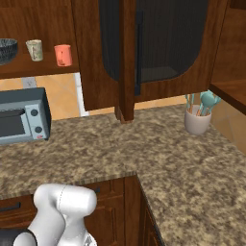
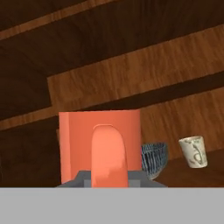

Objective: Gather all objects into one cabinet and sort the glasses and bowls to opposite sides.

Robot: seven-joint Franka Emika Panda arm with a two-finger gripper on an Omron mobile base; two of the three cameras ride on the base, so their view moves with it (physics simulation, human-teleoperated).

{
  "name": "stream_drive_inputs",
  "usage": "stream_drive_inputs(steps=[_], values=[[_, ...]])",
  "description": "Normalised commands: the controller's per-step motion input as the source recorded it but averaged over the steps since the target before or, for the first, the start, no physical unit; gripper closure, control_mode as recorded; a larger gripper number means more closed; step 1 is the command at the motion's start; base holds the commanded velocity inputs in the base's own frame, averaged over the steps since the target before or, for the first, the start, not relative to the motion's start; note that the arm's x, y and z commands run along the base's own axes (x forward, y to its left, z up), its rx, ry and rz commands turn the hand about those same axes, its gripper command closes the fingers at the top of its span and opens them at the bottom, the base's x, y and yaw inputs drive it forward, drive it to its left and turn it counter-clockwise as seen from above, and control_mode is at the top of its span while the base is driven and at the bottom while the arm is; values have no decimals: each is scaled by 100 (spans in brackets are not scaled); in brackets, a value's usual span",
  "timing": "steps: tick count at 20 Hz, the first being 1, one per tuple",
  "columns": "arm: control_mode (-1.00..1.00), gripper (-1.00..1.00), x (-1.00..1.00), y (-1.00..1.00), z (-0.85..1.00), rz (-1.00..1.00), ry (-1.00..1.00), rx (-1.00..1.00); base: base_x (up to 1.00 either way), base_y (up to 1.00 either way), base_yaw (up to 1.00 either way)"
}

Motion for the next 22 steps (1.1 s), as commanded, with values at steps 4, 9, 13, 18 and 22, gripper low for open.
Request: stream_drive_inputs(steps=[4,9,13,18,22], values=[[-100,100,0,-51,51,-17,0,-4,0,0,0],[-100,100,0,-75,12,-27,3,0,0,0,0],[-100,100,1,-98,0,-28,6,0,0,0,0],[-100,100,30,-92,-12,-19,8,0,0,0,0],[-100,100,66,-38,-39,-4,9,0,0,0,0]])
